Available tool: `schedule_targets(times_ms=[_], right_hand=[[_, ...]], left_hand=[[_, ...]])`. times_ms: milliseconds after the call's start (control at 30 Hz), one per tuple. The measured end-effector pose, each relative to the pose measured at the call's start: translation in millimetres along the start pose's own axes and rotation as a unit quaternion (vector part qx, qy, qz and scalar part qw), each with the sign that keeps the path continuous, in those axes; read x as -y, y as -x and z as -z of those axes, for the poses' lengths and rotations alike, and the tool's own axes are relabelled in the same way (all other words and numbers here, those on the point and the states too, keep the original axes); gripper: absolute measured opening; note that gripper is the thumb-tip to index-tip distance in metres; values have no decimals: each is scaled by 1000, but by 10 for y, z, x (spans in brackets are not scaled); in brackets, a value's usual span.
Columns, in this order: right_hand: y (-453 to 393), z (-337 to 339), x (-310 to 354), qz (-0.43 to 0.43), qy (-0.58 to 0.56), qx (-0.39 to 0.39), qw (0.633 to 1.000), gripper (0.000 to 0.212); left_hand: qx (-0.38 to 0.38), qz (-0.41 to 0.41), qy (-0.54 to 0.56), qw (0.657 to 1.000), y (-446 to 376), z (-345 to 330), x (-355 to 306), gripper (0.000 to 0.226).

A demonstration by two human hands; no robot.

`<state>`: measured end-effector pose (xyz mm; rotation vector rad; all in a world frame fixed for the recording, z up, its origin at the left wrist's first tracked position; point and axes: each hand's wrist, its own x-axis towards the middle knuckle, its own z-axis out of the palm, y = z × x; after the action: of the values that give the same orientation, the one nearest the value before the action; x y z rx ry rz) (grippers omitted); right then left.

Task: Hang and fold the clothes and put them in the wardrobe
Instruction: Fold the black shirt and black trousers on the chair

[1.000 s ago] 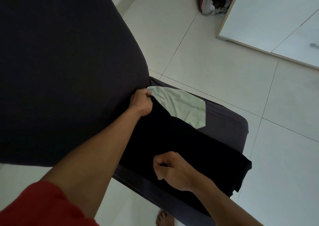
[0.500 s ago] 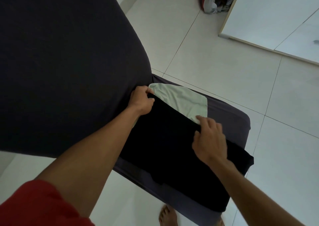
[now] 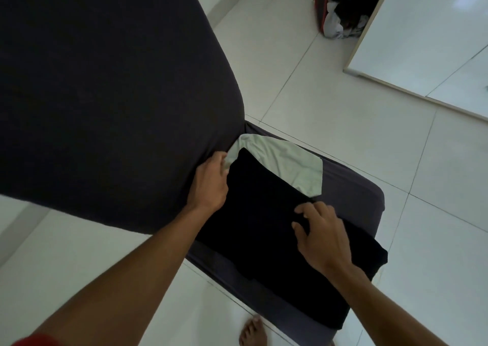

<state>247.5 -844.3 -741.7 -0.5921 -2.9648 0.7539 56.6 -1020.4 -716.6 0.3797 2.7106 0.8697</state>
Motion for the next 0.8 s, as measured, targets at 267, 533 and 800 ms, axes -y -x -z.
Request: schedule_targets(times_ms=[267,533,800], right_hand=[[494,-291,631,75,76,193,975,49],[711,-487,483,85,112,199,970,31],[693,-397,454,71,11,184,980,38]], left_hand=[[156,68,-107,980,853,-5,302,39],[194,158,13,968,1109,-365,389,13],[185,224,-44,956,1177,-389,371,30]])
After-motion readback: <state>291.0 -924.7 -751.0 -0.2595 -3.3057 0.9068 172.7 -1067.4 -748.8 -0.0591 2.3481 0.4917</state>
